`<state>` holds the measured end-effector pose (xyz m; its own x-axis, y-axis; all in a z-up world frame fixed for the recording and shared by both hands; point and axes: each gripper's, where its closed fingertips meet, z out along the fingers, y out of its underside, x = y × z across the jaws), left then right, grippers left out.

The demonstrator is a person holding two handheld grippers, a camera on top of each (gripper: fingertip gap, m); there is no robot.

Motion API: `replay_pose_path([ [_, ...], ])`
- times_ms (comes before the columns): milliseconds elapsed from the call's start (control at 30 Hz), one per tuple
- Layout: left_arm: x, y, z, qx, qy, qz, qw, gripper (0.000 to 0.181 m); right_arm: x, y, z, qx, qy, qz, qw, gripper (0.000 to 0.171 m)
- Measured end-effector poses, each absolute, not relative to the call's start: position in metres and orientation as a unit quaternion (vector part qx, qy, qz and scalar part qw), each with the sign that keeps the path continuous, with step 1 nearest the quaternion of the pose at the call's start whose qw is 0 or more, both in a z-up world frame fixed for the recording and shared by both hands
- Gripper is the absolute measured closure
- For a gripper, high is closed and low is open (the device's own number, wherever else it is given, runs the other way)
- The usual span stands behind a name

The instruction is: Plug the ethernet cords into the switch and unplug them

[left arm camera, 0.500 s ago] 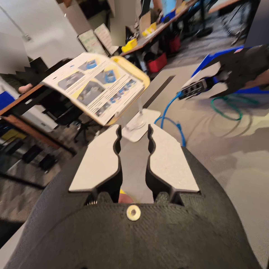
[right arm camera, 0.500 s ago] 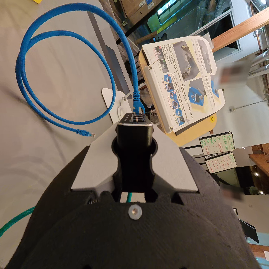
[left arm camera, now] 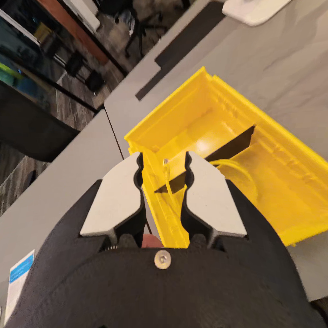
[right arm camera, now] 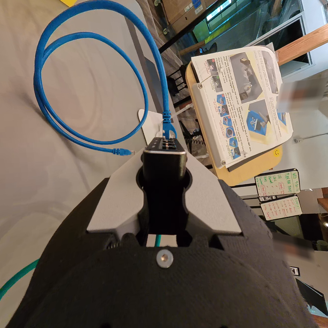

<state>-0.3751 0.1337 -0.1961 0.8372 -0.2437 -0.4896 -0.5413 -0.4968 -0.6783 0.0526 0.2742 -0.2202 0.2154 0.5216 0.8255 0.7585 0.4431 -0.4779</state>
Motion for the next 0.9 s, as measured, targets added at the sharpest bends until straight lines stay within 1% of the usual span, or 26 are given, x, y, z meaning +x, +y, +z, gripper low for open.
replay_pose_path([
  [167, -0.394, 0.144, -0.251, -0.871, 0.234, 0.190, 0.389, 0.138, 0.048, 0.273, -0.230, -0.514, -0.631, -0.102, 0.571, 0.139],
  [333, -0.403, 0.147, -0.274, -0.881, 0.231, 0.207, 0.358, 0.141, 0.043, 0.271, -0.248, -0.501, -0.658, -0.117, 0.550, 0.139],
  [467, -0.410, 0.150, -0.285, -0.883, 0.224, 0.225, 0.345, 0.146, 0.035, 0.265, -0.268, -0.490, -0.683, -0.128, 0.526, 0.139],
  [533, -0.417, 0.152, -0.285, -0.880, 0.218, 0.246, 0.343, 0.146, 0.034, 0.266, -0.280, -0.493, -0.691, -0.135, 0.512, 0.139],
  [733, -0.419, 0.155, -0.288, -0.884, 0.214, 0.252, 0.331, 0.151, 0.036, 0.271, -0.315, -0.499, -0.710, -0.162, 0.470, 0.138],
  [900, -0.419, 0.158, -0.293, -0.889, 0.215, 0.258, 0.311, 0.165, 0.036, 0.270, -0.339, -0.503, -0.728, -0.183, 0.429, 0.137],
])
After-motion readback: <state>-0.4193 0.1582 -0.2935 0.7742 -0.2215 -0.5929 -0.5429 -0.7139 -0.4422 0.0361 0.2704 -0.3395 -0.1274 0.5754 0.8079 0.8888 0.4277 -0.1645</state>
